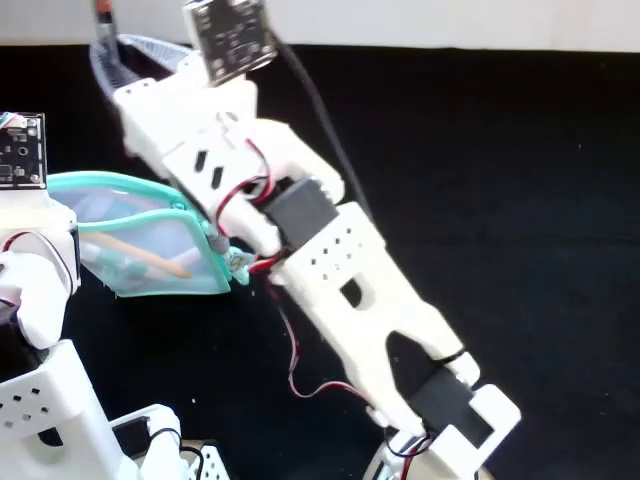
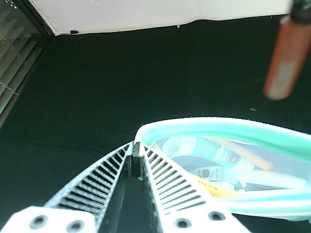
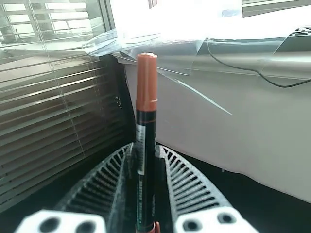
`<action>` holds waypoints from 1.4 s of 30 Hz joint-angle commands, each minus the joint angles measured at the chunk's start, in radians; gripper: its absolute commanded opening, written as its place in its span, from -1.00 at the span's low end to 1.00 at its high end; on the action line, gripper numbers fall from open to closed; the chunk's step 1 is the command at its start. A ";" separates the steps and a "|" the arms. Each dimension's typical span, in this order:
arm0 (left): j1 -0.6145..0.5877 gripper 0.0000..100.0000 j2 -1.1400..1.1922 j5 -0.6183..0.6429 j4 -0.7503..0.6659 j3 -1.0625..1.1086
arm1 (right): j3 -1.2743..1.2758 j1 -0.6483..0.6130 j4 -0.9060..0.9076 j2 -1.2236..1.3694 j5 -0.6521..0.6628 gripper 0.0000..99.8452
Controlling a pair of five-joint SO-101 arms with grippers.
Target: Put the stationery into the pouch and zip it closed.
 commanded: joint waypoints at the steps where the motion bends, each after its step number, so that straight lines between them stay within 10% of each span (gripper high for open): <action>1: 0.033 -0.99 0.021 0.006 0.008 0.073 | -0.044 -0.031 -0.033 0.025 -0.008 -0.98; 42: 0.038 -0.99 0.021 0.006 0.008 0.074 | -0.295 -0.153 0.269 0.094 0.176 -0.98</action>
